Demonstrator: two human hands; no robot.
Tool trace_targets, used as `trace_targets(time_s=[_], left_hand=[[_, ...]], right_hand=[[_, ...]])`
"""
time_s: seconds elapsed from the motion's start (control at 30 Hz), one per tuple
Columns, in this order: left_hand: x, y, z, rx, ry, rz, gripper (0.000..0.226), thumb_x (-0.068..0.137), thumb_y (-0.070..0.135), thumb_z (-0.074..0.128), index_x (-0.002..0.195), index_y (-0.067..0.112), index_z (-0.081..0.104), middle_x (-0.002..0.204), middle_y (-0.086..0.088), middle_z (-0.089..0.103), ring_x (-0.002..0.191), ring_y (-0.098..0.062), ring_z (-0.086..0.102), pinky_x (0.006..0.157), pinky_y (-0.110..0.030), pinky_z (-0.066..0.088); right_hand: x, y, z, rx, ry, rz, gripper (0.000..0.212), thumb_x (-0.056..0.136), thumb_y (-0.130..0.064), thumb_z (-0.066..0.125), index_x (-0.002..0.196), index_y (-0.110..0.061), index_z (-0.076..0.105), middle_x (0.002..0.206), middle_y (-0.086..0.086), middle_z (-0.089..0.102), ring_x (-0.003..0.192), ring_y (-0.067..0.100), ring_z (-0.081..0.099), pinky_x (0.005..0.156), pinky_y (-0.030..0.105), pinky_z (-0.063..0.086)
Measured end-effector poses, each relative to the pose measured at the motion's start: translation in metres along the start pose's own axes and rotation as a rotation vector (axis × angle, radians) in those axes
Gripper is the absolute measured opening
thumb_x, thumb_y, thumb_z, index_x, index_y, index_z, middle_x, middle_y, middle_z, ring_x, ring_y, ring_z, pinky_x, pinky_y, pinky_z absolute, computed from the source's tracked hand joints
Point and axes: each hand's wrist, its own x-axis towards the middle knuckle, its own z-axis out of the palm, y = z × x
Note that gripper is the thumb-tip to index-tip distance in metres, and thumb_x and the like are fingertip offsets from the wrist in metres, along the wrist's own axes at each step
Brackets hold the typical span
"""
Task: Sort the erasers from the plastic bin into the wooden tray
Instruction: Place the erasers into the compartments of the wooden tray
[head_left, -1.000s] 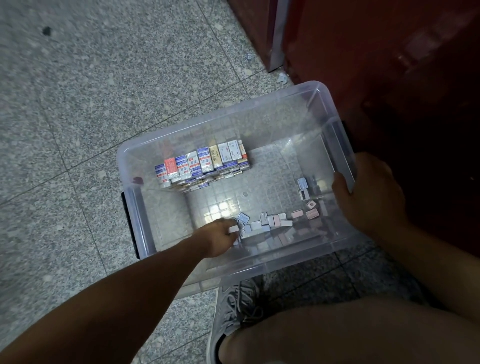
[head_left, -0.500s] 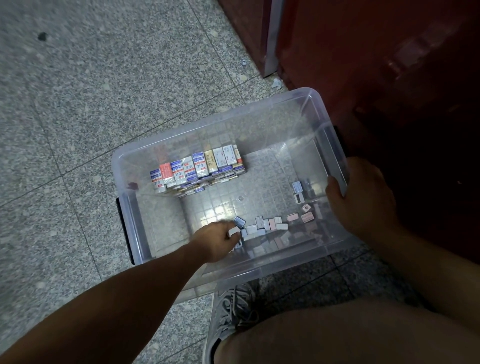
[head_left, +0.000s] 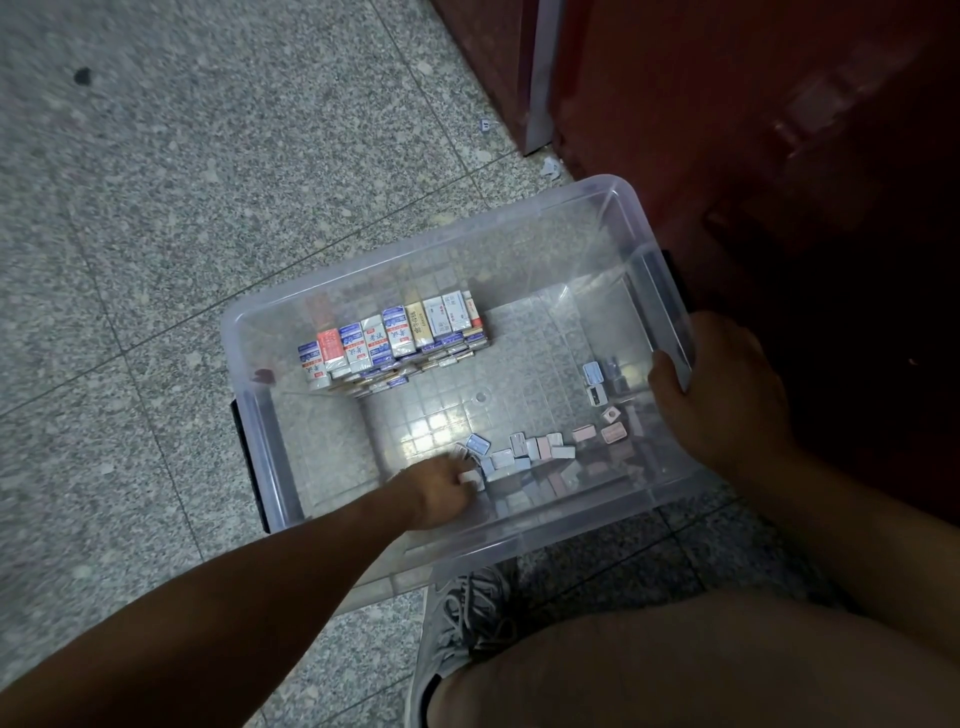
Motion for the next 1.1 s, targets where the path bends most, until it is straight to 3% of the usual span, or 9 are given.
trace_targets(time_s=[0.1, 0.2, 0.33, 0.47, 0.67, 0.73, 0.87, 1.0, 1.1], left_hand=[[-0.003, 0.001, -0.002, 0.043, 0.058, 0.015, 0.036, 0.105, 0.036, 0.042, 0.134, 0.022, 0.059, 0.136, -0.008, 0.062, 0.125, -0.027, 0.056, 0.098, -0.026, 0.040], [-0.004, 0.002, -0.004, 0.016, 0.092, 0.075, 0.034, 0.103, 0.036, 0.048, 0.134, 0.028, 0.060, 0.114, 0.003, 0.067, 0.112, -0.019, 0.061, 0.093, -0.022, 0.042], [-0.006, 0.000, -0.007, -0.303, 0.128, 0.060, 0.022, 0.100, 0.026, 0.057, 0.118, 0.029, 0.067, 0.085, 0.011, 0.064, 0.069, -0.007, 0.061, 0.071, -0.014, 0.044], [-0.010, 0.003, -0.012, -0.521, 0.128, 0.048, 0.026, 0.100, 0.017, 0.054, 0.117, 0.030, 0.070, 0.057, 0.013, 0.063, 0.046, -0.004, 0.051, 0.052, -0.016, 0.042], [-0.046, 0.029, -0.042, -0.681, 0.224, 0.108, 0.023, 0.103, 0.012, 0.054, 0.081, 0.015, 0.062, 0.050, 0.013, 0.059, 0.044, 0.000, 0.049, 0.048, -0.019, 0.037], [-0.064, 0.048, -0.057, -0.713, 0.238, 0.177, 0.023, 0.104, 0.010, 0.052, 0.081, 0.009, 0.057, 0.046, 0.013, 0.052, 0.039, 0.001, 0.042, 0.043, -0.018, 0.033], [-0.105, 0.096, -0.085, -0.724, 0.248, 0.330, 0.019, 0.104, 0.013, 0.053, 0.085, 0.011, 0.057, 0.047, 0.013, 0.045, 0.037, -0.003, 0.036, 0.040, -0.017, 0.030], [-0.154, 0.165, -0.108, -0.738, 0.211, 0.549, 0.018, 0.102, 0.019, 0.055, 0.086, 0.013, 0.056, 0.053, 0.003, 0.041, 0.047, -0.014, 0.029, 0.048, -0.022, 0.022], [-0.195, 0.226, -0.115, -0.673, 0.211, 0.738, 0.019, 0.104, 0.018, 0.053, 0.085, 0.016, 0.056, 0.053, 0.006, 0.042, 0.046, -0.012, 0.029, 0.046, -0.021, 0.022]], right_hand=[[0.000, -0.001, 0.000, 0.011, -0.002, 0.001, 0.025, 0.091, -0.023, 0.066, 0.092, -0.004, 0.050, 0.093, 0.020, 0.057, 0.093, 0.041, 0.055, 0.073, 0.042, 0.044], [-0.001, 0.000, -0.001, 0.018, 0.002, 0.001, 0.024, 0.091, -0.022, 0.066, 0.090, -0.005, 0.049, 0.091, 0.018, 0.056, 0.090, 0.039, 0.054, 0.070, 0.039, 0.039], [-0.001, 0.002, 0.000, 0.022, -0.006, 0.012, 0.023, 0.091, -0.021, 0.066, 0.091, -0.004, 0.050, 0.091, 0.018, 0.056, 0.090, 0.039, 0.055, 0.071, 0.034, 0.031], [-0.001, 0.001, -0.001, 0.009, -0.044, 0.021, 0.024, 0.090, -0.023, 0.065, 0.094, -0.004, 0.052, 0.093, 0.018, 0.057, 0.092, 0.040, 0.056, 0.072, 0.041, 0.044], [-0.006, -0.012, -0.018, -0.010, -0.209, 0.118, 0.055, 0.091, -0.042, 0.056, 0.129, -0.003, 0.050, 0.125, 0.023, 0.057, 0.117, 0.044, 0.054, 0.095, 0.050, 0.049], [-0.010, -0.017, -0.038, 0.000, -0.177, 0.133, 0.062, 0.090, -0.038, 0.066, 0.140, -0.007, 0.046, 0.135, 0.020, 0.053, 0.125, 0.041, 0.050, 0.101, 0.046, 0.045], [-0.026, -0.034, -0.094, 0.227, -0.078, -0.017, 0.018, 0.087, -0.014, 0.070, 0.105, -0.012, 0.070, 0.096, 0.004, 0.061, 0.087, 0.024, 0.061, 0.081, 0.030, 0.045], [-0.050, -0.055, -0.172, 0.424, -0.081, -0.103, 0.020, 0.092, -0.016, 0.065, 0.107, -0.025, 0.073, 0.091, -0.006, 0.066, 0.082, 0.007, 0.061, 0.076, 0.013, 0.045], [-0.069, -0.059, -0.230, 0.561, -0.002, -0.084, 0.022, 0.094, -0.027, 0.065, 0.114, -0.035, 0.070, 0.090, -0.012, 0.066, 0.079, 0.004, 0.064, 0.074, 0.013, 0.048]])
